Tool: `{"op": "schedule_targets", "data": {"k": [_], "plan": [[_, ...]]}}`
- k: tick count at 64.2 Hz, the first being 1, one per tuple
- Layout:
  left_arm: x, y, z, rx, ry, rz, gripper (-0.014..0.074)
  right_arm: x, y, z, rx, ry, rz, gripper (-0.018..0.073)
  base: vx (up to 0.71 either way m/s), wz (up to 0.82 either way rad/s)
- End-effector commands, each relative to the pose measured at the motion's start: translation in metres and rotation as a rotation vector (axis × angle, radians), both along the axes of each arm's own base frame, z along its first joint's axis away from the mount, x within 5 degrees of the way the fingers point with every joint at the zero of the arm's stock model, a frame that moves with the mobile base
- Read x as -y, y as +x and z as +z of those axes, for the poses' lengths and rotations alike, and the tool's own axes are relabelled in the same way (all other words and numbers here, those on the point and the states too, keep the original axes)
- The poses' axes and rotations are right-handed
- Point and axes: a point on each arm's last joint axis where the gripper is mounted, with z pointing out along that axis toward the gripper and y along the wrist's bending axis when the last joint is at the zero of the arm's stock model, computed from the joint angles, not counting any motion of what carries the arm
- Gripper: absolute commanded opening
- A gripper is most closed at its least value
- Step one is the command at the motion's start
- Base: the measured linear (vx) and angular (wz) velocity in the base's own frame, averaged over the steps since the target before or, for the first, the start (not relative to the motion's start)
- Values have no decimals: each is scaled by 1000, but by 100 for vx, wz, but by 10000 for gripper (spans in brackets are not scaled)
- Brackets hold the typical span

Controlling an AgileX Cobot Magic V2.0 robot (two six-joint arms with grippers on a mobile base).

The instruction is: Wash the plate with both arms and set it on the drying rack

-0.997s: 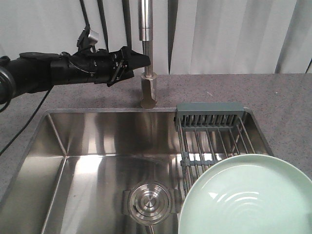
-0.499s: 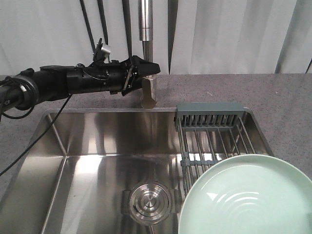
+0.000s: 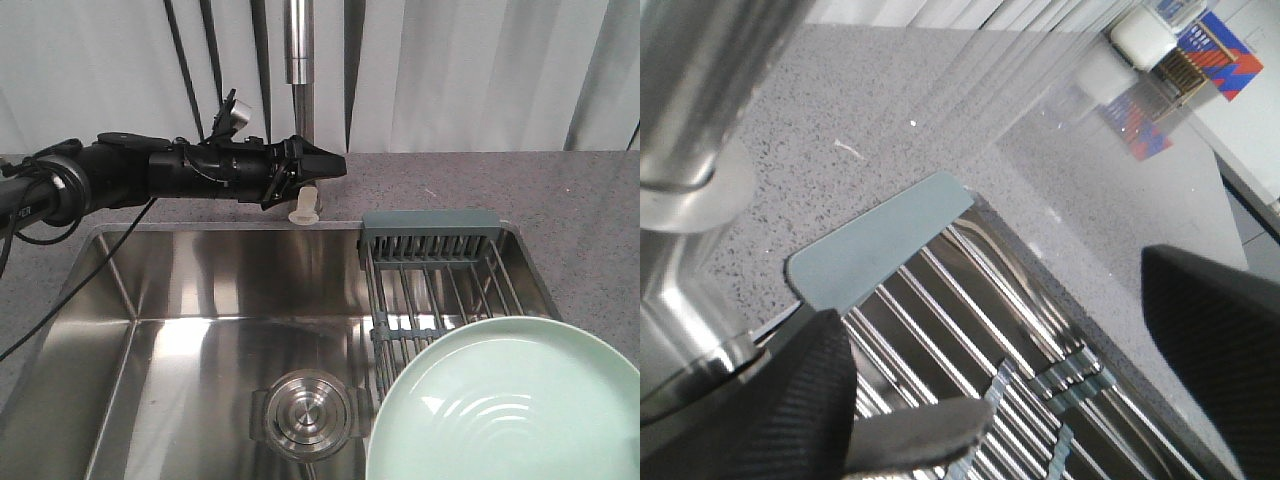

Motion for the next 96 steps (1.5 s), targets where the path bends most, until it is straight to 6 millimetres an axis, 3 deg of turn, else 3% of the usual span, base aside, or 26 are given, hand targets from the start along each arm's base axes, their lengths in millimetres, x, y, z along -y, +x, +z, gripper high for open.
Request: {"op": "schedule_targets", "data": {"k": [1, 15, 30, 37, 51, 59, 67, 75, 85, 96], "plan": [[13, -29, 39, 5, -46, -199, 555, 0, 2, 15, 86, 40, -15, -1, 0, 0], [13, -30, 39, 1, -43, -212, 536, 0, 2, 15, 86, 40, -15, -1, 0, 0], [7, -25, 46, -4, -108, -166, 394, 0, 2, 15, 86, 40, -15, -1, 0, 0], [-13, -17, 49, 6, -110, -120, 285, 0, 2, 15, 86, 40, -15, -1, 0, 0], [-76, -7, 67, -23, -147, -24, -6, 0, 2, 15, 86, 40, -15, -1, 0, 0], [-109, -13, 84, -10, -121, -4, -8, 0, 2, 15, 86, 40, -15, -1, 0, 0], [-142, -29, 107, 0, -4, 37, -8, 0, 2, 15, 86, 40, -15, -1, 0, 0], [-167, -54, 132, 46, 226, 90, -8, 0, 2, 15, 86, 40, -15, -1, 0, 0], [-180, -98, 171, 111, 504, 168, -8, 0, 2, 15, 86, 40, -15, -1, 0, 0], [-180, -159, 215, 262, 595, 289, -8, 0, 2, 15, 86, 40, -15, -1, 0, 0]]}}
